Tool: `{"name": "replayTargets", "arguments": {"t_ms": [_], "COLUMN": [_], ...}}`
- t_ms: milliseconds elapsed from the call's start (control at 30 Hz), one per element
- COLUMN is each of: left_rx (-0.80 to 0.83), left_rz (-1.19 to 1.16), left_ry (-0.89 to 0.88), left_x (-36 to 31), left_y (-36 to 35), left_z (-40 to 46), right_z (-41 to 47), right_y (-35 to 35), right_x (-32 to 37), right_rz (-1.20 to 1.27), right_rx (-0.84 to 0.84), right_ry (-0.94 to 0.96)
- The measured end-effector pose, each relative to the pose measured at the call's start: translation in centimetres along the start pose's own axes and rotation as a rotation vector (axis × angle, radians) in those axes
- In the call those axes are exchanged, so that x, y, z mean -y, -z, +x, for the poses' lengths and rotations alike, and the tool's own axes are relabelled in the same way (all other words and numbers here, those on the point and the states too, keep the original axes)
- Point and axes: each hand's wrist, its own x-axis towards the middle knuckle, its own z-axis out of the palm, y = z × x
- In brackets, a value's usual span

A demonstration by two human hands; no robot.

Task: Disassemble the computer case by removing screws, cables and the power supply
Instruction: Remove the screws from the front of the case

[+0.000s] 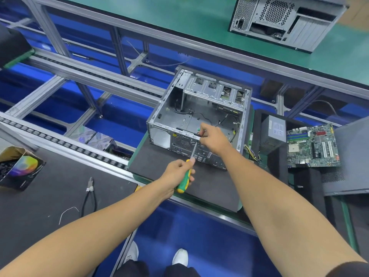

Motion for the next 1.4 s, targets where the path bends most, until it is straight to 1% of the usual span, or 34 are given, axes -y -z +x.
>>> {"name": "replayTargets", "arguments": {"t_ms": [100,200,300,433,533,633,800,1033,1400], "left_rx": [0.052,0.049,0.009,-0.052,-0.077,-0.04,-0.023,-0.039,-0.045], "left_rz": [-0.007,-0.007,-0.027,0.064,0.046,0.049,0.07,0.123,0.133], "left_ry": [0.077,0.125,0.105,-0.022,-0.069,-0.039,0.034,0.021,0.009], "left_x": [0.0,0.0,0.1,0.8,1.2,1.1,0.7,0.9,1.2], "left_y": [-0.4,-0.3,-0.4,-0.2,0.0,0.0,-0.1,-0.1,0.0], "left_z": [-0.1,0.1,0.2,0.3,0.4,0.2,0.4,0.7,0.6], "right_z": [0.0,0.0,0.1,0.0,0.0,0.0,0.0,0.0,0.0], "right_y": [0.0,-0.1,-0.1,0.0,0.0,0.0,0.0,-0.1,-0.1], "right_x": [0.0,0.0,0.0,0.1,0.1,0.1,0.1,0.1,0.1], "right_rz": [-0.004,0.002,0.001,-0.014,-0.015,-0.012,-0.006,-0.02,-0.004], "right_rx": [-0.004,0.0,-0.001,0.005,0.002,-0.002,-0.005,-0.004,0.005], "right_ry": [0.002,-0.005,-0.008,-0.001,0.008,0.008,0.004,0.0,-0.004]}}
